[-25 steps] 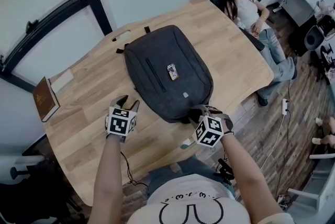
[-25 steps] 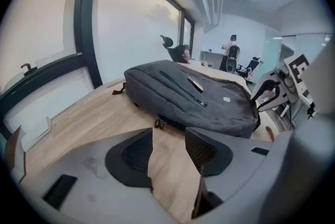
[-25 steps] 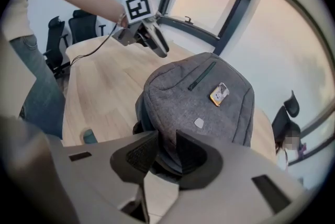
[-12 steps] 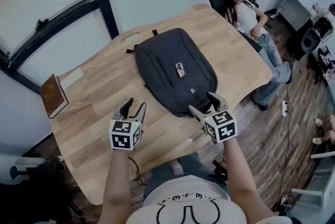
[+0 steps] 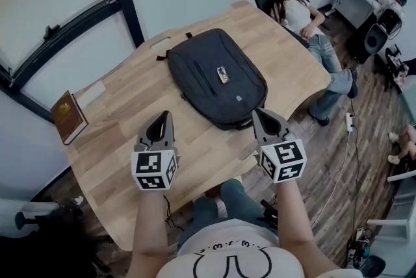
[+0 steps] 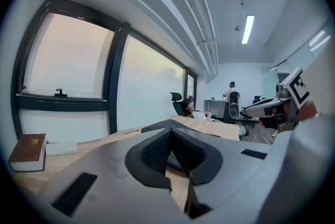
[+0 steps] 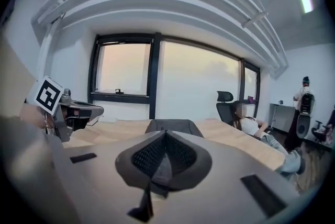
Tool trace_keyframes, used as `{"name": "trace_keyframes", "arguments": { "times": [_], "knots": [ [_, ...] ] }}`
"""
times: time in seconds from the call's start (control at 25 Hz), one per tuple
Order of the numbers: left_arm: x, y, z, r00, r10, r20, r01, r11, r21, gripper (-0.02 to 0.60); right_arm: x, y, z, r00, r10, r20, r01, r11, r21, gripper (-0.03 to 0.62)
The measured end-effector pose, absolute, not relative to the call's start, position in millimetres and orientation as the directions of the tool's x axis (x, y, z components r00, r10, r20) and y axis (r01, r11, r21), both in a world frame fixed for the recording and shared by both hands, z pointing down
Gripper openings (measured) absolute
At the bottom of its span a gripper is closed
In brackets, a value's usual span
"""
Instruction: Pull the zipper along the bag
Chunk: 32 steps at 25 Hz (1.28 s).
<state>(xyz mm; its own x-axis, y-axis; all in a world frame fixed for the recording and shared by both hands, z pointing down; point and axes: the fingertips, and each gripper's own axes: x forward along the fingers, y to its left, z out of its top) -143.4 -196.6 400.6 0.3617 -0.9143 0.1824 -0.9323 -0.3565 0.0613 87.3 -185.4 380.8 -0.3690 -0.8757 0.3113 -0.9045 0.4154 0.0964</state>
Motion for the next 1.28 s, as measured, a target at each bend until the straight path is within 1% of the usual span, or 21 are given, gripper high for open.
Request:
{"name": "trace_keyframes", "arguments": {
  "times": [0.24,0.48,0.72,1.0,1.28],
  "knots": [
    [-136.2,-183.5,370.2,0.342,-0.931,0.126,-0.940,-0.338,0.057,0.015,96.3,-177.1,345.2,-0.366,-0.897,0.248,-0.909,0.401,0.110,0.052],
    [-122.0,-173.6,338.8,0.319,-0.945,0.070,-0.948,-0.318,0.020,0.015,109.6,-172.0,309.8,-0.352,-0.921,0.168,-0.900,0.382,0.209,0.052],
    [-103.9,-165.7,315.5,0.300,-0.954,0.015,-0.954,-0.300,-0.017,0.017,129.4,-152.9,276.3,-0.341,-0.937,0.072,-0.916,0.348,0.201,0.051],
    [-86.1,-153.7,296.6,0.292,-0.956,-0.016,-0.956,-0.292,-0.041,0.017,150.3,-135.4,255.2,-0.331,-0.943,0.014,-0.921,0.327,0.211,0.051],
    [-71.4,-146.8,281.4,0.295,-0.955,-0.034,-0.951,-0.290,-0.104,0.017,168.7,-127.8,246.9,-0.311,-0.950,-0.015,-0.929,0.301,0.214,0.051]
  ]
}}
